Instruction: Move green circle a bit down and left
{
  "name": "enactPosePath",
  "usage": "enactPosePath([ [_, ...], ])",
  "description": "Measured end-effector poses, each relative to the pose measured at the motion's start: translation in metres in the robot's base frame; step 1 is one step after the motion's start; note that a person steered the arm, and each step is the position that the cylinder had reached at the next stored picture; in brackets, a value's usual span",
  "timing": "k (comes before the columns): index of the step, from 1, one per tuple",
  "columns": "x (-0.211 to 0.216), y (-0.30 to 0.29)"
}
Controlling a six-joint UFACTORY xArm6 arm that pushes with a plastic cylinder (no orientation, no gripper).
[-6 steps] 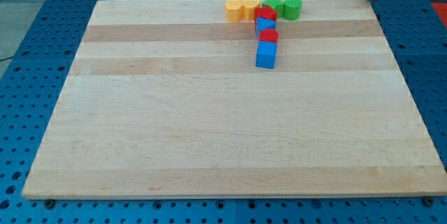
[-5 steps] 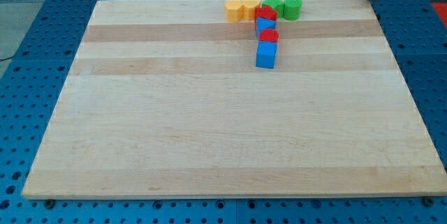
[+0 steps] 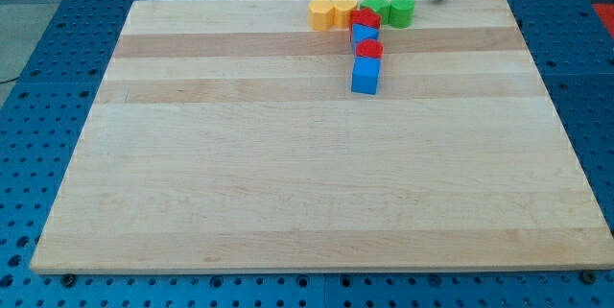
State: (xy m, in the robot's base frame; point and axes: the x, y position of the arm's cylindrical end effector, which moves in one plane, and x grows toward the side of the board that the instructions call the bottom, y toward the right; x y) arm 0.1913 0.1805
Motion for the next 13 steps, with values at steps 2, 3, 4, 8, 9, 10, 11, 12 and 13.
enactPosePath([
  [2,0.0,-0.006],
  [3,0.0,-0.012],
  [4,0.0,-0.015],
  [8,0.001,-0.037],
  [9,0.001,-0.055],
  [10,0.001,-0.081],
  [11,0.003,-0.084],
  [12,0.009,-0.072],
  [13,0.013,-0.057],
])
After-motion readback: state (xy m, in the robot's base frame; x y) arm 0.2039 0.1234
